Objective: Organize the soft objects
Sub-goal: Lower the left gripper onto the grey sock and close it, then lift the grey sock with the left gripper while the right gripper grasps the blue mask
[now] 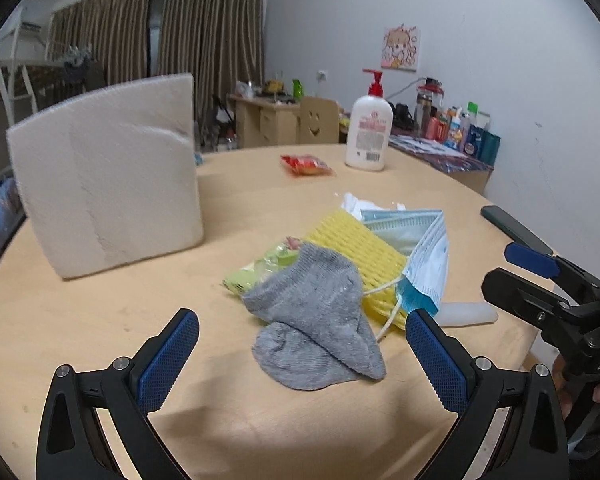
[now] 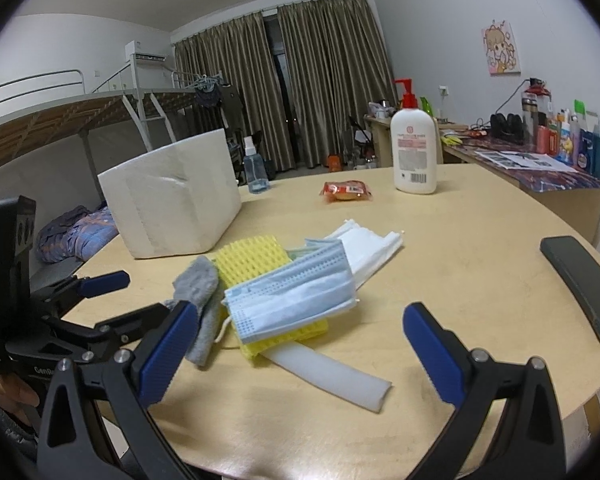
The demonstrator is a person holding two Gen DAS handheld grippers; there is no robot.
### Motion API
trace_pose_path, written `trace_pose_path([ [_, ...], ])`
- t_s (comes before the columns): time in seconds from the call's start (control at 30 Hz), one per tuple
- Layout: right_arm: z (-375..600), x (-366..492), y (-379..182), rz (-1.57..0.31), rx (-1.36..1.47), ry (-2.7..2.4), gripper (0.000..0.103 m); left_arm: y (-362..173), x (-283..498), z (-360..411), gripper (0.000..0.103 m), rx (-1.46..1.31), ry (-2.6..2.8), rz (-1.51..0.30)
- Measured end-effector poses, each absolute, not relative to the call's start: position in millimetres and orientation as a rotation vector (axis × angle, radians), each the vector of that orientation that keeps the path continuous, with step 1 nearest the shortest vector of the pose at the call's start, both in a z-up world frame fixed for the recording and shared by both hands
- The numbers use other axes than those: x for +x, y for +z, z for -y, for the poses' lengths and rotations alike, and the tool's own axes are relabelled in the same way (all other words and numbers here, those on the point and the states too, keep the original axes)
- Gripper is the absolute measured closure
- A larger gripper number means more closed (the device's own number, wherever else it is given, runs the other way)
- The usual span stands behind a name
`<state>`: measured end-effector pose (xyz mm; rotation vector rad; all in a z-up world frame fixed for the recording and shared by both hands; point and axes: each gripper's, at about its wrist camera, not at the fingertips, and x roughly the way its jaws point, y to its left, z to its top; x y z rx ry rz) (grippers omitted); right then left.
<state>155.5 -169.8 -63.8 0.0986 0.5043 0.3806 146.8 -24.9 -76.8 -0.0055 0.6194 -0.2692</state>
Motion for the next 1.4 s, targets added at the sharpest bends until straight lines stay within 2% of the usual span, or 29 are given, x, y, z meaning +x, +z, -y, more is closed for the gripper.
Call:
trace_pose_path([
  [0.17, 172, 165, -66, -0.521, 0.104, 0.38, 0.0, -83, 159, 30, 0.003, -0.002, -0.285, -0.668],
  [0.23, 172, 165, -66, -0.522, 0.104, 0.382, 0.0, -85, 163, 32, 0.006, 0.002, -0.279, -0.688],
  [0.3, 171, 167, -66, -0.524, 0.101, 0.387, 0.0, -89, 168, 32, 0.016, 0.002, -0.269, -0.721],
  [0.43, 170, 171, -68, -0.531, 0.103, 0.39, 0.0, -94, 175, 32, 0.021, -0.009, -0.281, -0.761],
  [0.57, 171, 175, -69, -0.541, 0.108, 0.388, 0.0, -96, 178, 34, 0.035, -0.009, -0.29, -0.785],
  [0.73, 170, 178, -70, -0.548, 0.108, 0.391, 0.0, -97, 179, 34, 0.047, -0.004, -0.291, -0.795],
  [1.07, 165, 185, -69, -0.562, 0.102, 0.386, 0.0, -91, 165, 24, 0.083, -0.046, -0.34, -0.755],
  [1.33, 160, 191, -70, -0.586, 0.108, 0.382, 0.0, -87, 159, 19, 0.088, -0.065, -0.391, -0.72],
  [1.4, 160, 194, -70, -0.591, 0.108, 0.374, 0.004, -86, 158, 19, 0.088, -0.064, -0.395, -0.715],
])
